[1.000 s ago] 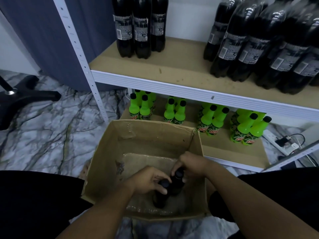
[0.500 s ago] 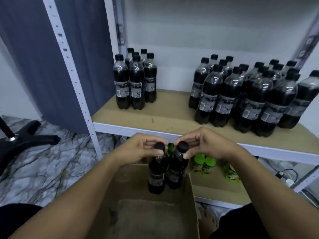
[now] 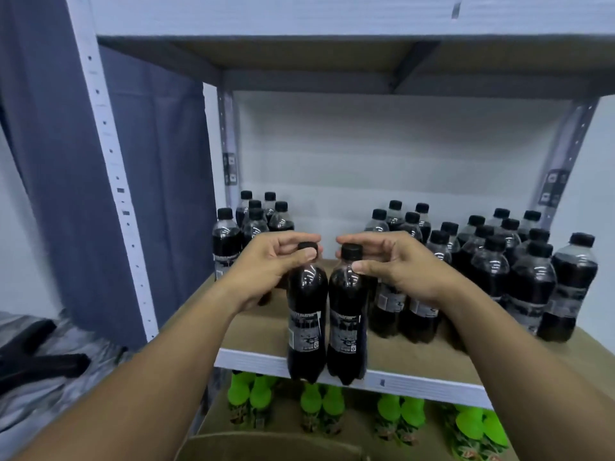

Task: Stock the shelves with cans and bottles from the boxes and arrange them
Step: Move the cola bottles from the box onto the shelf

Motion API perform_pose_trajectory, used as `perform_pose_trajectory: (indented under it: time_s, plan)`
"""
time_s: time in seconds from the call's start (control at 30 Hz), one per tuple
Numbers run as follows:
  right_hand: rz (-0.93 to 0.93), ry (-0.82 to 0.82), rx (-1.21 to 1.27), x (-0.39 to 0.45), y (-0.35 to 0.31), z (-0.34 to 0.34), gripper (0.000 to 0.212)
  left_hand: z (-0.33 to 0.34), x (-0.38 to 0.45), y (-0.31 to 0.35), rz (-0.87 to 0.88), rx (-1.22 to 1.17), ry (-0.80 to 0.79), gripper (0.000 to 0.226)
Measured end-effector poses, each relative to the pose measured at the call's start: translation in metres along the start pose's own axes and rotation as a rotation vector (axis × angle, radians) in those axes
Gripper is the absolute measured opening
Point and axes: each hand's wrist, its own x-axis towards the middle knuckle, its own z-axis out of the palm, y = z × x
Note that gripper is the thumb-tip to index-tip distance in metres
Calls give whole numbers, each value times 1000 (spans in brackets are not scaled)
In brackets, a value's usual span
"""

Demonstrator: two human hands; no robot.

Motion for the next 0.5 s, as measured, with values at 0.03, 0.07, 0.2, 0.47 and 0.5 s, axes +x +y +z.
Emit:
perform_pose_trajectory:
  time_s: [0.03,0.07,0.2,0.47,0.5]
  plan:
    - [0,8,10,5,1,-1,47,-1,5,-1,10,-7,9,34]
    - [-1,16,22,9,3,-2,47,-1,10,-1,17,-16,14,34]
    - [4,34,45,23,17,-5,46,0,24,-9,29,-20,26,32]
    - [-26,208,152,14,43,14,51,9,37,-36,54,63,104,41]
    - [-34,265,162,6,50,24,57,13,32,-44,59,69,114,42]
